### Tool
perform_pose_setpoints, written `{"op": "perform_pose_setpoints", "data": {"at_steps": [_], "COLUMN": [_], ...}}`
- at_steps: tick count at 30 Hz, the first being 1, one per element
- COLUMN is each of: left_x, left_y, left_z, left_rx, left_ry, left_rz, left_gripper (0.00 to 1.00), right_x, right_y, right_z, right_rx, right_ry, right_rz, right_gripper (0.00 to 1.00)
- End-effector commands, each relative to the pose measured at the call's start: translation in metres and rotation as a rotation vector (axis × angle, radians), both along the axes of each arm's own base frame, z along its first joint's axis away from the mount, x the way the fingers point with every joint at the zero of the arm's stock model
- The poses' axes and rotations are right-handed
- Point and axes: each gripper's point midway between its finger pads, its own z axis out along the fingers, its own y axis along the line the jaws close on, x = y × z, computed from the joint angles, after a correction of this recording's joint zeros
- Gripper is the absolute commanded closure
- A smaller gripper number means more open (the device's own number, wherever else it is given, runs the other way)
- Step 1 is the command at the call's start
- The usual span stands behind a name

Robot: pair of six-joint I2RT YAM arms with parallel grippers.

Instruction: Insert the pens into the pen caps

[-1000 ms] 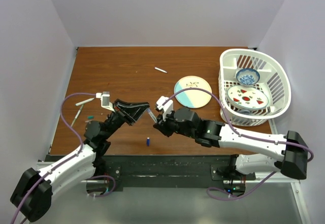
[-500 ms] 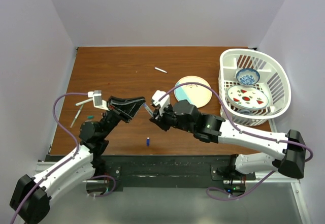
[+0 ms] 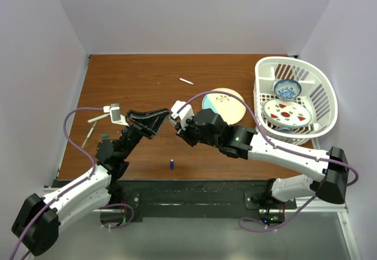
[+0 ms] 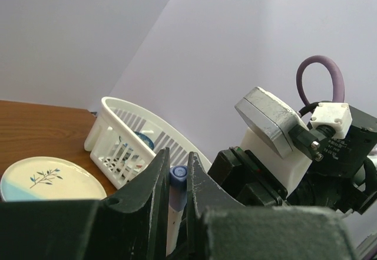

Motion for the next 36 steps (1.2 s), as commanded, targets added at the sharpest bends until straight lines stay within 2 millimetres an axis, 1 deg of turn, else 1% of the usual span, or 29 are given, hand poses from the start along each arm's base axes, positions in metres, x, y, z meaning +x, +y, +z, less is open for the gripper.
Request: {"op": "perform_pose_setpoints", "data": {"at_steps": [1,2,3,5,7,8,9,11,12,13,16,17,18,20,21,22,23,24,26,28,30,32,33,34,35,36], "left_x": [-0.062,-0.064,-0.065,-0.072,-0.077,-0.078,-0.080,-0.081,-0.083,-0.084,-0.085,-0.085,-0.086,-0.093,-0.095,-0.096,-0.098,-0.099,-0.098,-0.098,-0.103,-0.110,-0.113,-0.111,-0.111,-0.109], "left_y": [-0.048,-0.049,-0.050,-0.056,-0.056,-0.055,-0.053,-0.052,-0.052,-0.051,-0.052,-0.052,-0.053,-0.052,-0.052,-0.051,-0.052,-0.052,-0.050,-0.049,-0.052,-0.054,-0.055,-0.056,-0.056,-0.058], "left_z": [-0.138,-0.137,-0.131,-0.130,-0.138,-0.137,-0.136,-0.135,-0.136,-0.136,-0.139,-0.141,-0.141,-0.144,-0.141,-0.146,-0.149,-0.155,-0.156,-0.153,-0.145,-0.141,-0.139,-0.137,-0.143,-0.138], "left_rx": [0.362,0.354,0.334,0.330,0.342,0.333,0.338,0.346,0.354,0.352,0.379,0.385,0.384,0.368,0.352,0.347,0.351,0.383,0.414,0.404,0.381,0.369,0.362,0.353,0.380,0.395], "left_ry": [0.303,0.297,0.276,0.267,0.287,0.278,0.275,0.258,0.267,0.267,0.273,0.278,0.277,0.297,0.290,0.313,0.327,0.345,0.342,0.341,0.315,0.307,0.310,0.329,0.362,0.347], "left_rz": [-0.378,-0.386,-0.396,-0.448,-0.473,-0.467,-0.469,-0.468,-0.477,-0.477,-0.489,-0.489,-0.500,-0.527,-0.537,-0.539,-0.554,-0.562,-0.547,-0.544,-0.583,-0.637,-0.655,-0.649,-0.646,-0.638], "left_gripper": [1.00,1.00,1.00,1.00,1.00,1.00,1.00,1.00,1.00,1.00,1.00,1.00,1.00,1.00,1.00,1.00,1.00,1.00,1.00,1.00,1.00,1.00,1.00,1.00,1.00,1.00], "right_x": [0.020,0.019,0.019,0.022,0.025,0.022,0.028,0.025,0.029,0.022,0.014,0.003,-0.001,0.005,0.007,0.005,0.006,0.005,0.001,-0.001,-0.002,-0.012,-0.013,-0.015,-0.015,-0.018], "right_y": [0.011,0.012,0.011,0.013,0.008,0.000,-0.006,-0.018,-0.027,-0.026,-0.025,-0.021,-0.024,-0.025,-0.028,-0.028,-0.029,-0.029,-0.033,-0.039,-0.039,-0.034,-0.035,-0.035,-0.038,-0.040], "right_z": [0.260,0.263,0.268,0.270,0.274,0.280,0.279,0.289,0.292,0.295,0.300,0.299,0.299,0.291,0.290,0.292,0.292,0.295,0.298,0.300,0.304,0.305,0.308,0.309,0.315,0.319], "right_rx": [0.763,0.773,0.808,0.831,0.875,0.896,0.891,0.909,0.915,0.918,0.890,0.885,0.893,0.856,0.837,0.841,0.815,0.789,0.778,0.748,0.732,0.736,0.741,0.740,0.738,0.749], "right_ry": [-0.377,-0.382,-0.357,-0.344,-0.347,-0.362,-0.370,-0.400,-0.418,-0.433,-0.446,-0.458,-0.496,-0.484,-0.500,-0.503,-0.538,-0.549,-0.572,-0.604,-0.615,-0.627,-0.634,-0.635,-0.652,-0.655], "right_rz": [-0.039,-0.029,-0.025,-0.013,0.005,0.006,-0.007,0.008,-0.007,0.044,0.090,0.158,0.174,0.144,0.127,0.139,0.140,0.146,0.158,0.155,0.165,0.233,0.230,0.243,0.234,0.242], "right_gripper": [1.00,1.00,1.00,1.00,1.00,1.00,1.00,1.00,1.00,1.00,1.00,1.00,1.00,1.00,1.00,1.00,1.00,1.00,1.00,1.00,1.00,1.00,1.00,1.00,1.00,1.00]}}
